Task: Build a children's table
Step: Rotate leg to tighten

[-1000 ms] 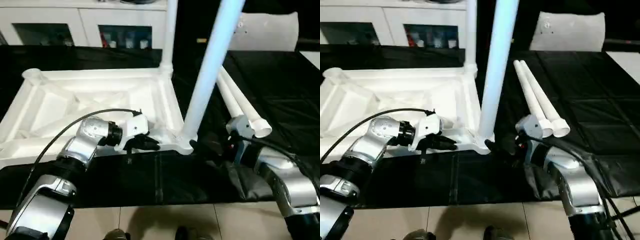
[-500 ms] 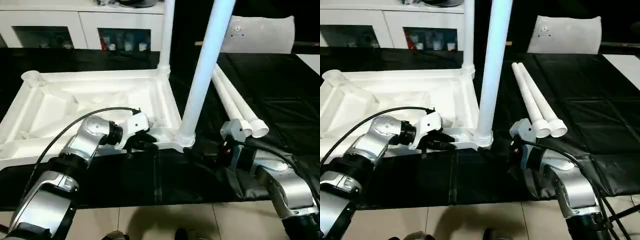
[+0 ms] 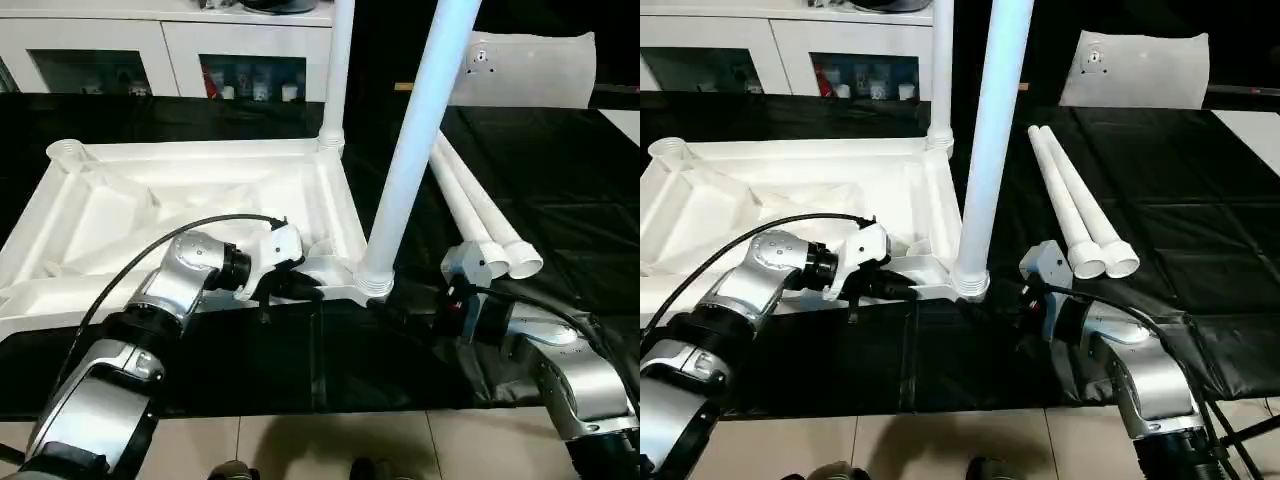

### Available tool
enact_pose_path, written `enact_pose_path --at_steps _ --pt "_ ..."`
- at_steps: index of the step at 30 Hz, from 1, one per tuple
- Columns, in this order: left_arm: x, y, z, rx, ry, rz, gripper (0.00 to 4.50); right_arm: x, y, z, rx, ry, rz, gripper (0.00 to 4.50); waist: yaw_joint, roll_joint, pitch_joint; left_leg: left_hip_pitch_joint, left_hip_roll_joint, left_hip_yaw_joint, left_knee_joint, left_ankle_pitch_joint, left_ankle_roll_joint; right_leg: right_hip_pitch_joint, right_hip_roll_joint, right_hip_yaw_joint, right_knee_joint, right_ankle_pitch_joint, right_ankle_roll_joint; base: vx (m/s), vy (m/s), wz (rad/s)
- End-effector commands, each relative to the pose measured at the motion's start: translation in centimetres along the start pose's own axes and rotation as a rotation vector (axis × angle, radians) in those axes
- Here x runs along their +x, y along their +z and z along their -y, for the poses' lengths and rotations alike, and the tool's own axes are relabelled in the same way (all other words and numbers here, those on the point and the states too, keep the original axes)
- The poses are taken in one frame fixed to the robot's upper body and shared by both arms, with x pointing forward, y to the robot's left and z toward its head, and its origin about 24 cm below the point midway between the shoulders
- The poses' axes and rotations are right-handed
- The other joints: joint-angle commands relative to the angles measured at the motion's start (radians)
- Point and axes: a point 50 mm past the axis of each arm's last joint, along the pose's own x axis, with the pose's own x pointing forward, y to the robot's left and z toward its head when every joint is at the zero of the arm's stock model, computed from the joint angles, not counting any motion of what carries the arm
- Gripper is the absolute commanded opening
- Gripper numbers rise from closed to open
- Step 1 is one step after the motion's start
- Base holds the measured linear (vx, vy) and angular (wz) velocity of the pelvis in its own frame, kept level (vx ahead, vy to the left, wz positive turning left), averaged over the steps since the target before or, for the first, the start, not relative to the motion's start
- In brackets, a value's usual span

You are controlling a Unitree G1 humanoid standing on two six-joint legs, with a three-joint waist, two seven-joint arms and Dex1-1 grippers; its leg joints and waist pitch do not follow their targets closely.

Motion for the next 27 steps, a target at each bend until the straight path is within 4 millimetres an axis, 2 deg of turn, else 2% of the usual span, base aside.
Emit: enact_pose_path --at_steps 1,6,9,10,13,14,16,19,22,24,27 --pt "0.1 0.0 -0.1 0.038 -0.014 -0.044 0.07 -0.2 0.2 0.0 -0.02 0.006 0.001 4.5 0.004 -0.003 -0.092 -0.004 0.027 0.001 -0.067 -0.186 0.056 0.063 -0.057 0.048 -0.082 -0.437 -0.126 0.0 0.0 0.0" --pt "-0.1 -0.3 0.1 0.099 -0.04 -0.08 0.07 -0.2 0.4 0.3 -0.024 -0.001 0.002 4.5 0.004 -0.004 -0.09 -0.002 0.027 0.0 -0.068 -0.203 0.051 0.061 -0.058 0.045 -0.087 -0.48 -0.108 0.0 0.0 0.0" --pt "-0.3 -0.2 0.7 0.14 -0.121 -0.068 0.07 -0.3 0.5 0.7 -0.035 0.002 -0.005 4.5 0.004 -0.005 -0.09 -0.003 0.026 -0.001 -0.068 -0.203 0.049 0.063 -0.059 0.046 -0.087 -0.483 -0.104 0.0 0.0 0.0" --pt "-0.4 -0.2 1.0 0.149 -0.162 -0.062 0.07 -0.3 0.6 0.8 -0.042 0.014 -0.009 4.5 0.004 -0.004 -0.084 -0.002 0.026 0.0 -0.07 -0.205 0.05 0.058 -0.06 0.047 -0.09 -0.486 -0.104 0.0 0.0 0.0" --pt "-0.7 0.1 1.5 0.164 -0.255 -0.044 0.07 -0.2 0.8 0.5 -0.065 0.106 -0.025 4.5 0.007 -0.002 -0.083 0.002 0.03 0.001 -0.071 -0.21 0.058 0.057 -0.061 0.051 -0.085 -0.467 -0.125 0.0 0.0 0.0" --pt "-0.7 0.1 1.6 0.167 -0.264 -0.045 0.07 -0.2 0.8 0.4 -0.071 0.124 -0.029 4.5 0.008 -0.005 -0.081 0.004 0.033 0.001 -0.072 -0.211 0.061 0.055 -0.06 0.053 -0.081 -0.447 -0.138 0.0 0.0 0.0" --pt "-0.7 0.1 1.7 0.18 -0.287 -0.051 0.07 -0.2 0.8 0.2 -0.079 0.172 -0.041 4.5 0.017 -0.001 -0.081 0.009 0.037 0.003 -0.073 -0.208 0.063 0.052 -0.059 0.056 -0.075 -0.396 -0.166 0.0 0.0 0.0" --pt "-0.7 0.3 1.7 0.209 -0.311 -0.065 0.07 0.0 0.8 -0.2 -0.097 0.265 -0.068 4.5 0.022 -0.002 -0.077 0.004 0.038 0.004 -0.075 -0.214 0.065 0.056 -0.059 0.058 -0.069 -0.368 -0.178 0.0 0.0 0.0" --pt "-0.7 0.4 1.7 0.223 -0.323 -0.069 0.07 0.3 0.5 -0.4 -0.116 0.318 -0.093 4.5 0.021 -0.002 -0.074 0.002 0.037 0.004 -0.075 -0.22 0.061 0.057 -0.061 0.057 -0.071 -0.392 -0.173 0.0 0.0 0.0" --pt "-0.7 0.5 1.7 0.227 -0.329 -0.067 0.0 0.4 0.4 -0.4 -0.128 0.342 -0.109 4.21 0.021 -0.003 -0.074 0.003 0.035 0.003 -0.075 -0.225 0.057 0.058 -0.061 0.056 -0.075 -0.428 -0.159 0.0 0.0 0.0" --pt "-0.7 0.7 1.7 0.235 -0.334 -0.065 0.0 0.8 0.3 -0.3 -0.138 0.364 -0.123 4.1 0.019 -0.004 -0.071 0.002 0.034 0.003 -0.075 -0.224 0.056 0.056 -0.062 0.055 -0.077 -0.447 -0.153 0.0 0.0 0.0"
